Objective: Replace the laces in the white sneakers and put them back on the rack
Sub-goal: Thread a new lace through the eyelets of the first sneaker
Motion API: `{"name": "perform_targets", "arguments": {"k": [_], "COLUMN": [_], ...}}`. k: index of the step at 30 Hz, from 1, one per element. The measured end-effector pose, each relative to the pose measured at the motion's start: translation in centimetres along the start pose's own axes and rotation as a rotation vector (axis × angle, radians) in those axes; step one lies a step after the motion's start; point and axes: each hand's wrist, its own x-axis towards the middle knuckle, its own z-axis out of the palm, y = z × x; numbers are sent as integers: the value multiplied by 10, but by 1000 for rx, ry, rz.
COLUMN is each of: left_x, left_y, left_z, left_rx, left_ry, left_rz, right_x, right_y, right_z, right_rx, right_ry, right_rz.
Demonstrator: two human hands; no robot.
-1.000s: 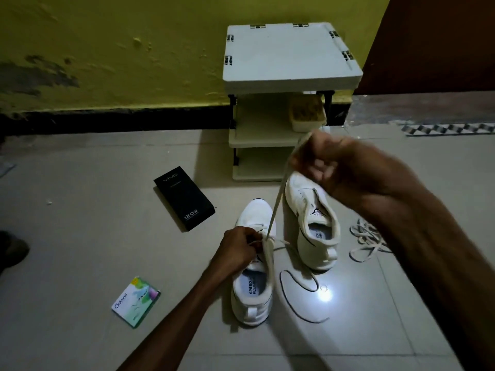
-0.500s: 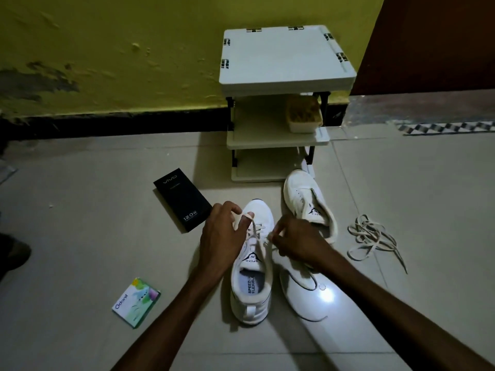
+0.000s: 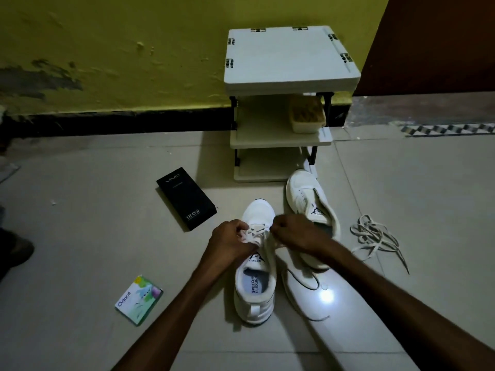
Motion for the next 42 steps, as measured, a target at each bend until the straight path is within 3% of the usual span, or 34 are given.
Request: {"name": "perform_targets", "arguments": {"k": [3,6,10,12,16,19,20,22,25,27,35,42], "left_x": [0,-2,-1,-1,-4,-4,-4,-3,-2,-1,0,7], "left_y": [2,4,5,7,9,9,8,8,7,7,3,11], "left_z": [3,6,4,4,3,2,2,2,3,4,0,8], "left_rx": [85,95,75,76,92,93,95,95,80,73,15,-16], "left_ry": [-8,-12,15,23,26,15,11,5,3,-3,-45,-72], "left_rz": [2,-14,-27,-25,17,29,32,36,17,12,17,197], "right_x": [-7,-18,-26,-28,-31,-31,-28,-21,-2,11,26,-3], "right_y": [-25,-48,-51,-40,-10,1,2,4,6,8,16,-29], "right_z": [-40,-77,-76,-67,-36,-3,1,-2,-11,-6,7,-58], "right_rx": [487,652,479,265,-420,-525,-485,-350,-362,-249,-101,44], "right_ry": [25,64,57,-6,-384,-760,-809,-698,-204,-21,-30,-111], "right_rz": [141,125,118,109,75,148,198,253,55,30,149,159]}}
